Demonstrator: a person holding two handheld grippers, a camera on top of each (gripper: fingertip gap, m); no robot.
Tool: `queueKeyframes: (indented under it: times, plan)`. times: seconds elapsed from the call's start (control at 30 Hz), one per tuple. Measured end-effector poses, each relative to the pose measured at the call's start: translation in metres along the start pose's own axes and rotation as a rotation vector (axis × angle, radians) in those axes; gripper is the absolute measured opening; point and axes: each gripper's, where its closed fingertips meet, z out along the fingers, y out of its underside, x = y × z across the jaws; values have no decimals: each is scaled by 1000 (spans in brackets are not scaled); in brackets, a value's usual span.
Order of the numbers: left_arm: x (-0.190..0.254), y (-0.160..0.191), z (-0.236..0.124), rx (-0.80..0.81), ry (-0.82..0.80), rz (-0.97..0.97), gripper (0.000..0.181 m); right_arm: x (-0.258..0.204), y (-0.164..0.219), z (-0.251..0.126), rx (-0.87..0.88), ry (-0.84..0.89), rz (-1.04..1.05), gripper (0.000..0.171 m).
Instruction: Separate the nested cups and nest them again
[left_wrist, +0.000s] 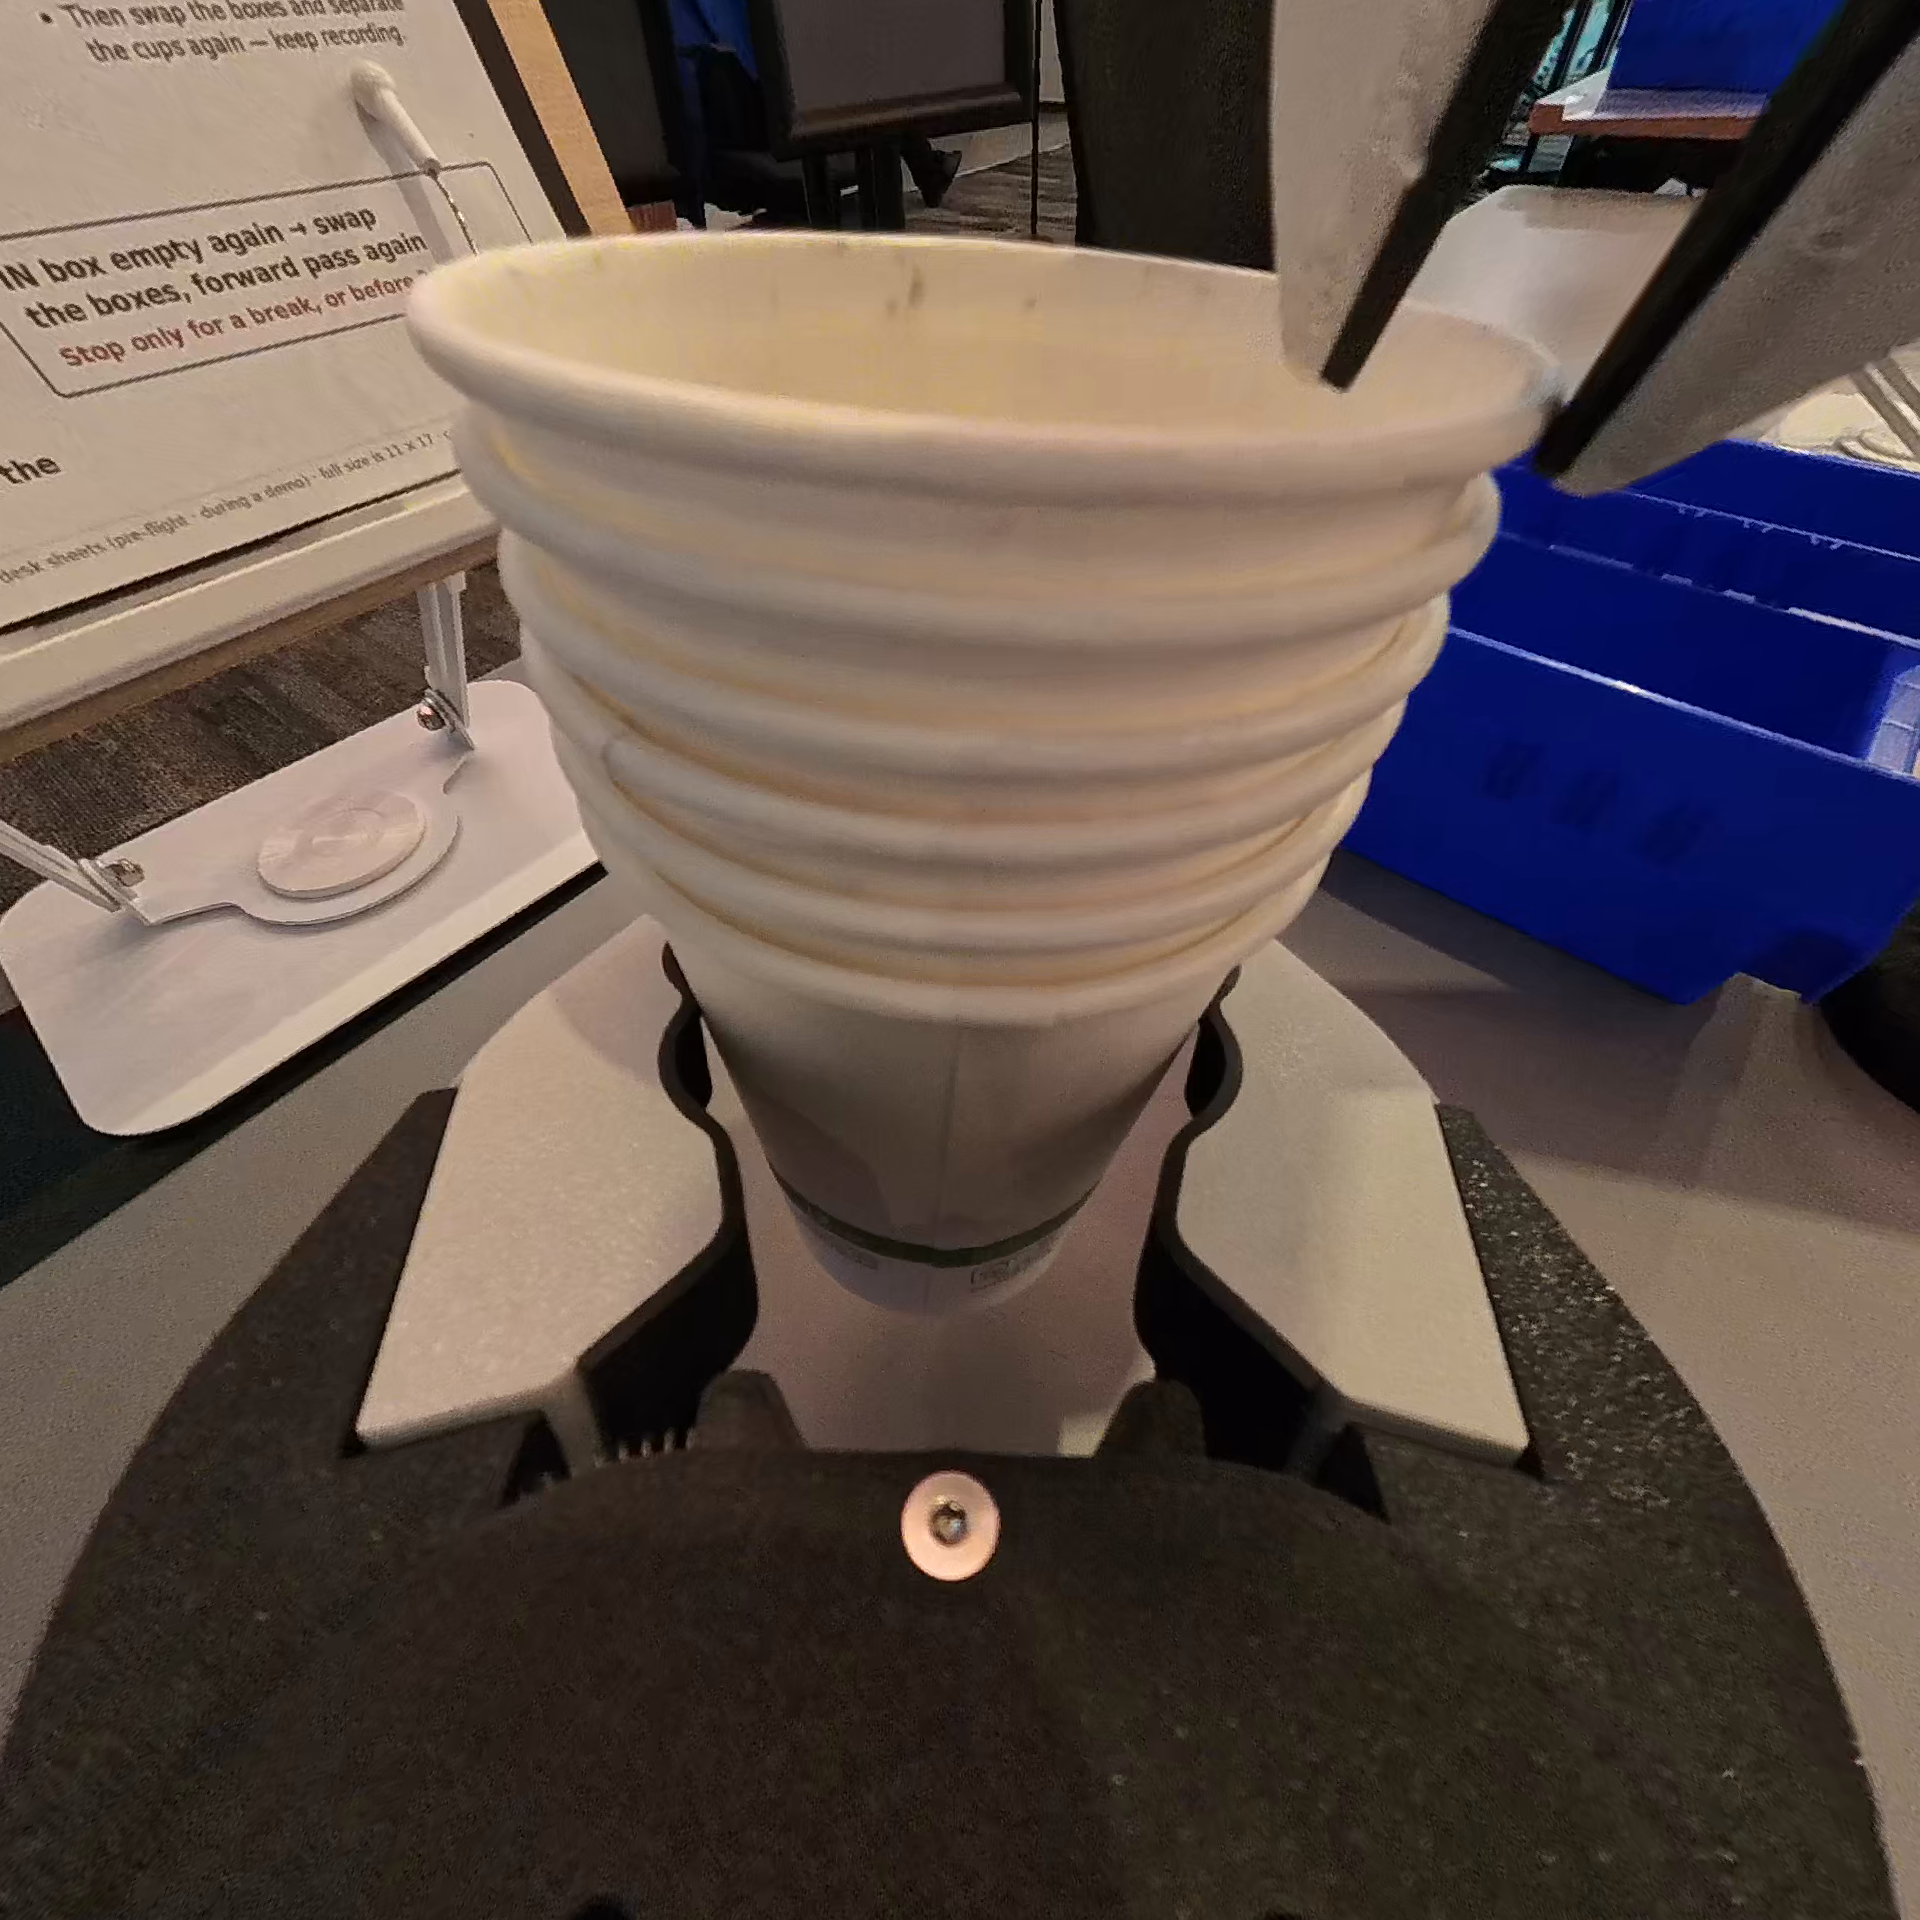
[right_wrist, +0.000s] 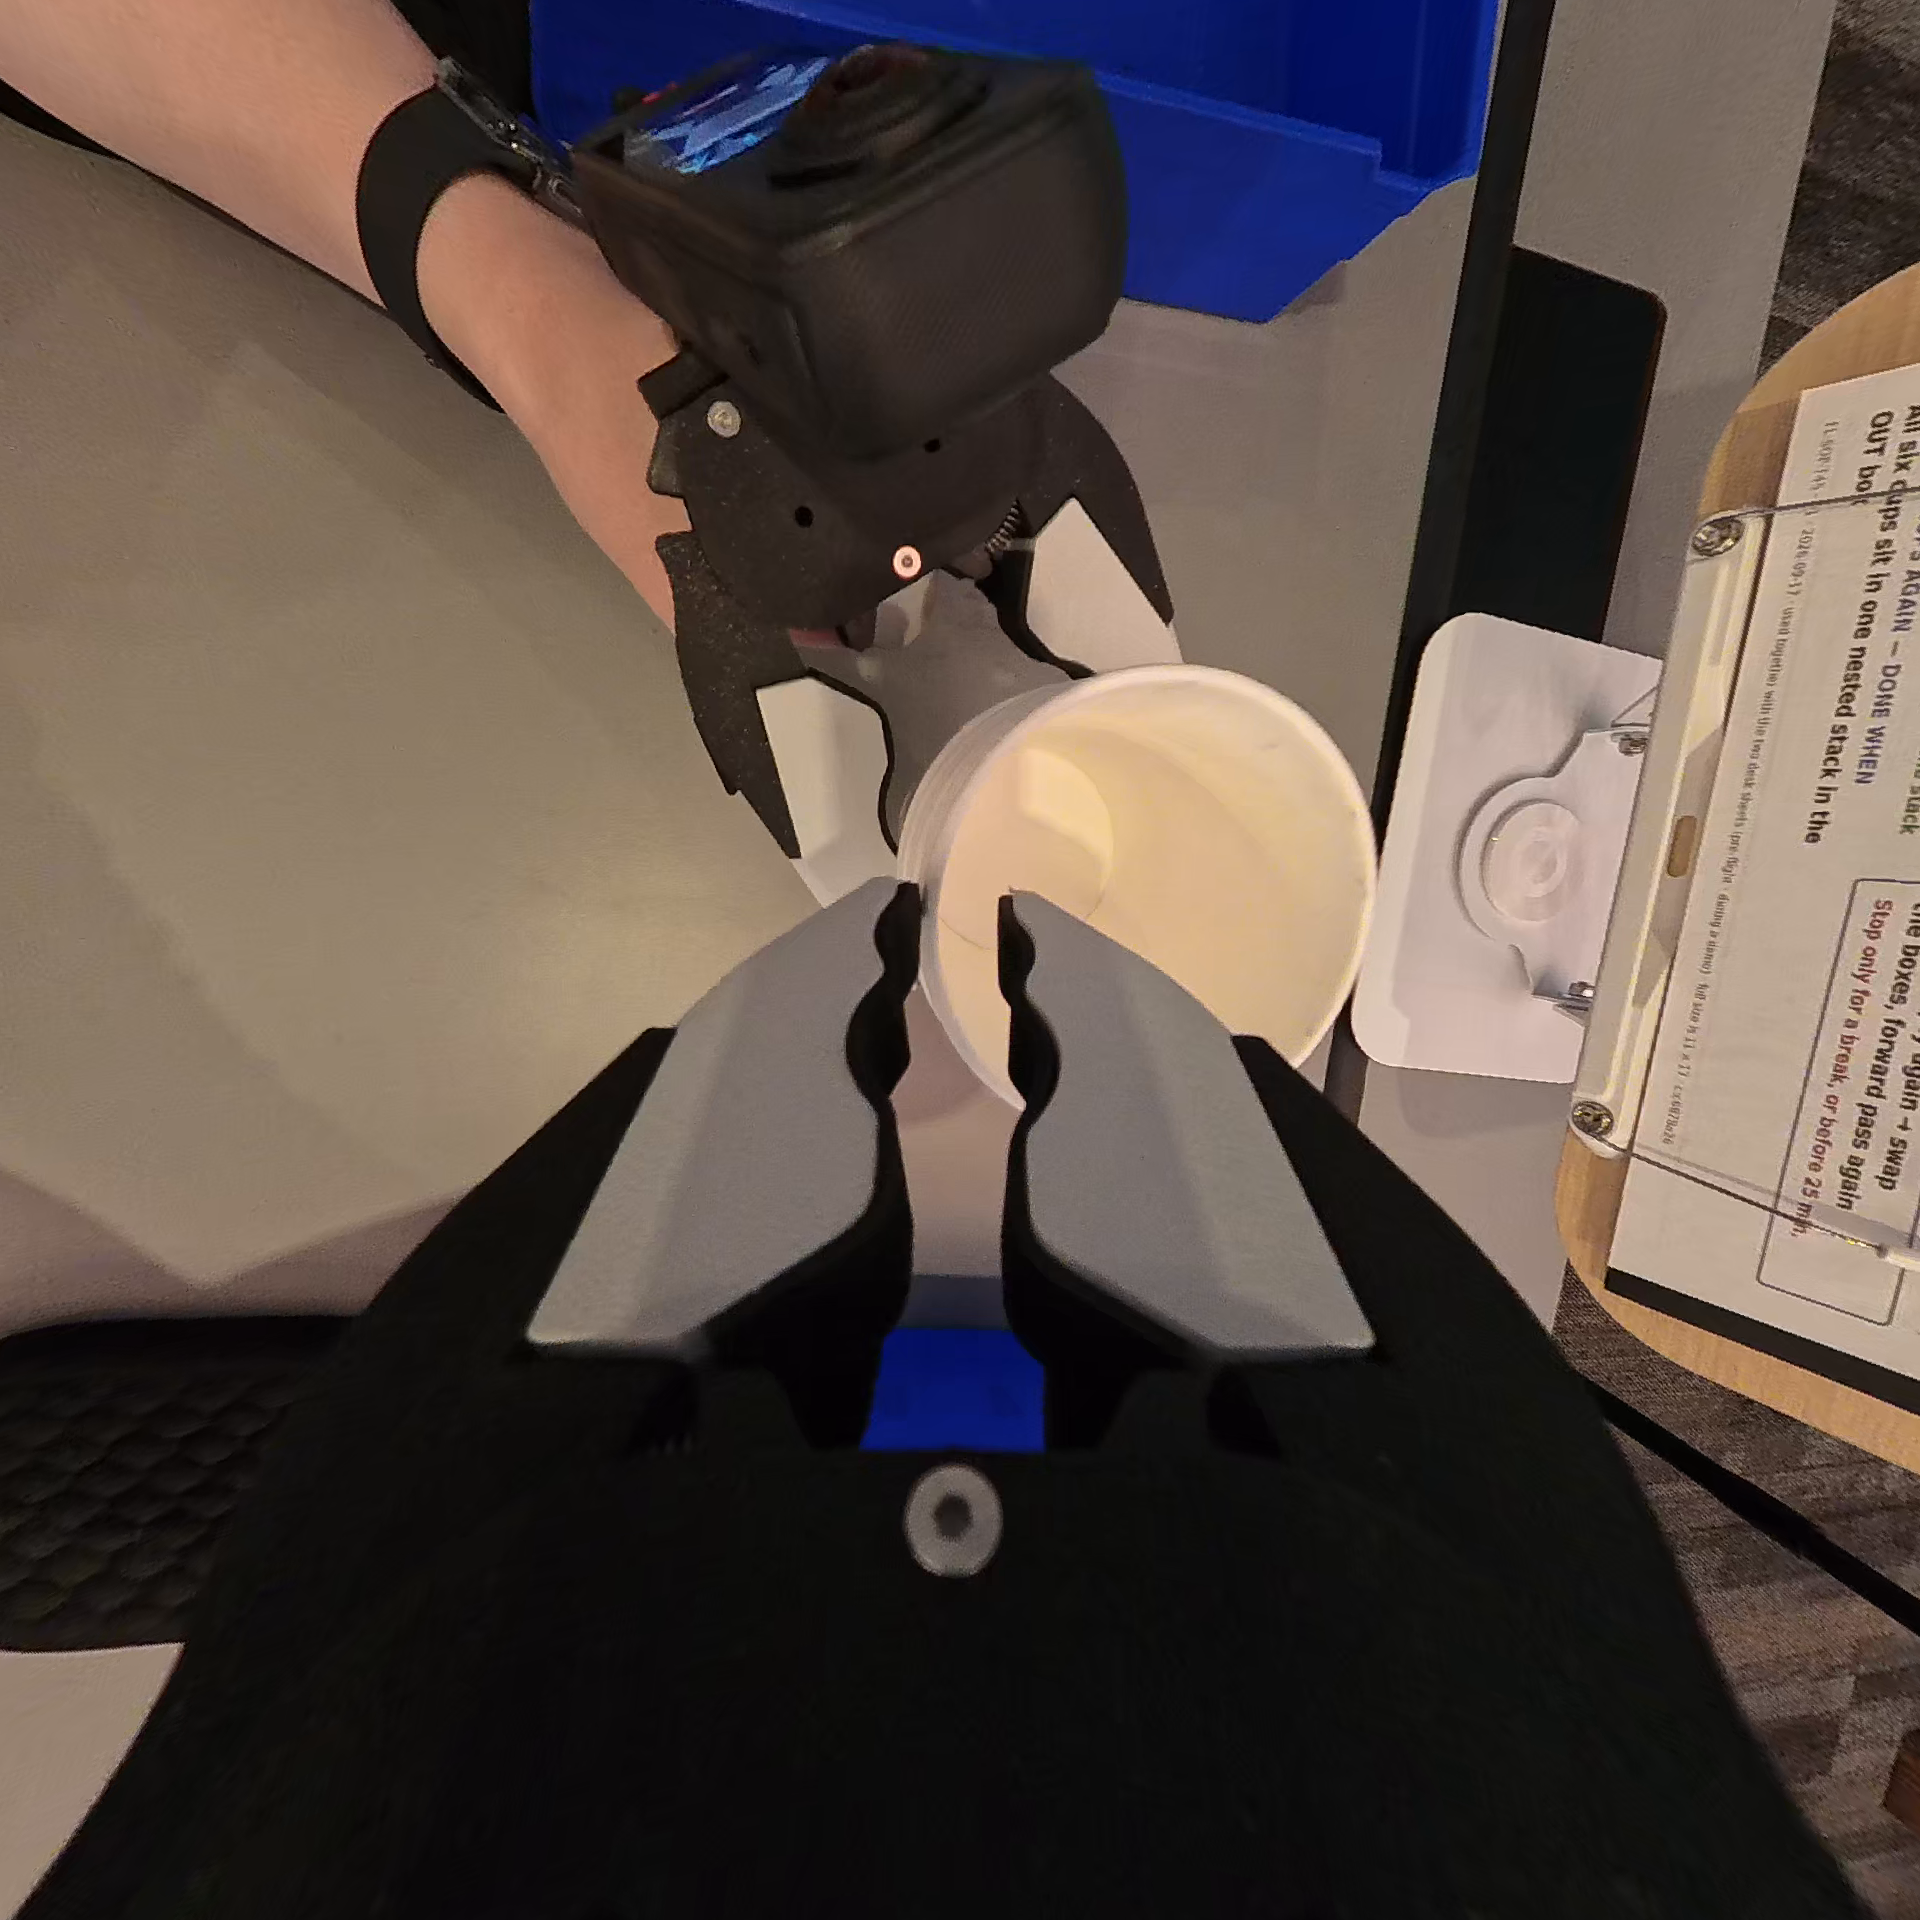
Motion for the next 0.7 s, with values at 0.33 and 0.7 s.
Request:
queueKeyframes:
  times: [0.33,0.7]
  plan:
    - [0,-1,-1,2,1,0,91,-3,2,0,-16,-18,-11,6]
    - [0,-1,0,-3,4,-4,91,-2,-1,-3,9,-4,-12,3]
